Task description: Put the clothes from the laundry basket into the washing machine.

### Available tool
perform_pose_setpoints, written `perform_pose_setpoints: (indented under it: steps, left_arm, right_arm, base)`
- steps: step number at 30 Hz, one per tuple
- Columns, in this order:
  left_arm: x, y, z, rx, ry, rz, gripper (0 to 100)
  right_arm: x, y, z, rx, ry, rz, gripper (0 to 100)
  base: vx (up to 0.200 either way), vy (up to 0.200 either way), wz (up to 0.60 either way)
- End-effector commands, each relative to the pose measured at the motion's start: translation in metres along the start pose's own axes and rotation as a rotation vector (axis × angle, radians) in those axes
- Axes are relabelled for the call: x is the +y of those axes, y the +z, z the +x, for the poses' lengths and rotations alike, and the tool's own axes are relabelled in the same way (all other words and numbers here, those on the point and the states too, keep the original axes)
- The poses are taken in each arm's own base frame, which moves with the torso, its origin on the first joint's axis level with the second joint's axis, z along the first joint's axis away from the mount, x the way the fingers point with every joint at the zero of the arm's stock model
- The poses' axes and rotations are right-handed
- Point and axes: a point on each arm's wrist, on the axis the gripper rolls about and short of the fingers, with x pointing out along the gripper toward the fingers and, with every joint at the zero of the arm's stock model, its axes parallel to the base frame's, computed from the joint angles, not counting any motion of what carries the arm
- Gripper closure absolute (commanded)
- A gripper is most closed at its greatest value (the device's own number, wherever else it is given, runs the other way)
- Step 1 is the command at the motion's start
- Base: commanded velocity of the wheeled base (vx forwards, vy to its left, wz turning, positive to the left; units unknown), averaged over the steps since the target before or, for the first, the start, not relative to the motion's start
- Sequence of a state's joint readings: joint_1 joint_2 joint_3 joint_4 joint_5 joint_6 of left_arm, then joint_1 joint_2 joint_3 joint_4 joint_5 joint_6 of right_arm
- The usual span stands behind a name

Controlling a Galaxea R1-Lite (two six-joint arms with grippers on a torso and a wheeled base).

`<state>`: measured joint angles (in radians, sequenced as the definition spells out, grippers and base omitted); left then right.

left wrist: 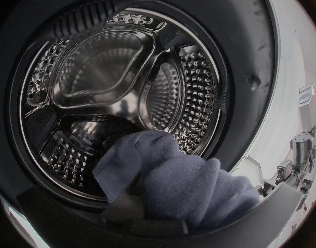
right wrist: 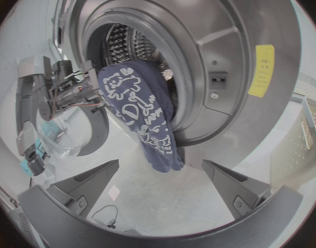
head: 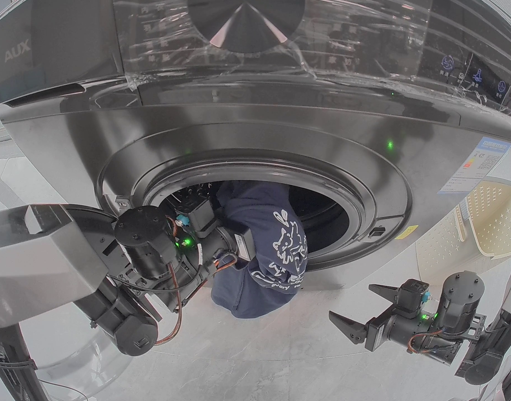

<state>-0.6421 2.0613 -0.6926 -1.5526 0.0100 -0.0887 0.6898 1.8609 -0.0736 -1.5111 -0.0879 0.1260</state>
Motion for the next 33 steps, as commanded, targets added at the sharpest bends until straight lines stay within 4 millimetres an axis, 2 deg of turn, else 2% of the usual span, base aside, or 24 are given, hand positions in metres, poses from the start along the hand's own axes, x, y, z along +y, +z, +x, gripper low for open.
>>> perform_pose_setpoints:
  steps: [1, 7, 16, 21, 24, 25, 27, 33]
  left_arm:
    - [-0.004, -0.015, 0.003, 0.034, 0.03, -0.007, 100]
    - [-0.004, -0.027, 0.008, 0.05, 0.068, -0.016, 100]
    - [-0.002, -0.035, 0.048, -0.045, 0.117, -0.053, 100]
    - [0.007, -0.049, 0.074, -0.092, 0.132, -0.044, 100]
    - [0.026, -0.049, 0.094, -0.122, 0.17, -0.025, 100]
    - [0.027, -0.049, 0.094, -0.123, 0.171, -0.024, 100]
    - [0.044, -0.041, 0.114, -0.166, 0.21, -0.013, 100]
    - [0.055, -0.025, 0.15, -0.211, 0.234, -0.013, 100]
  right_arm:
    - [-0.004, -0.009, 0.006, 0.043, -0.059, 0.008, 0]
    - [-0.003, -0.012, 0.005, 0.053, -0.126, 0.026, 0]
    - [0.001, -0.013, 0.005, 0.056, -0.111, 0.023, 0]
    - [0.001, -0.013, 0.005, 0.057, -0.109, 0.022, 0]
    - [0.001, -0.013, 0.005, 0.057, -0.108, 0.022, 0]
    - [0.001, -0.013, 0.005, 0.055, -0.109, 0.022, 0]
    - [0.001, -0.013, 0.005, 0.055, -0.107, 0.022, 0]
    - [0.002, -0.012, 0.006, 0.051, -0.105, 0.023, 0]
  base:
    - [0.0, 0.0, 0.0]
    - [0.0, 0.0, 0.0]
    - [0.0, 0.0, 0.0]
    - [0.0, 0.0, 0.0]
    - [0.0, 0.0, 0.0]
    - [0.0, 0.0, 0.0]
    - [0.0, 0.0, 0.0]
    - [0.0, 0.0, 0.0]
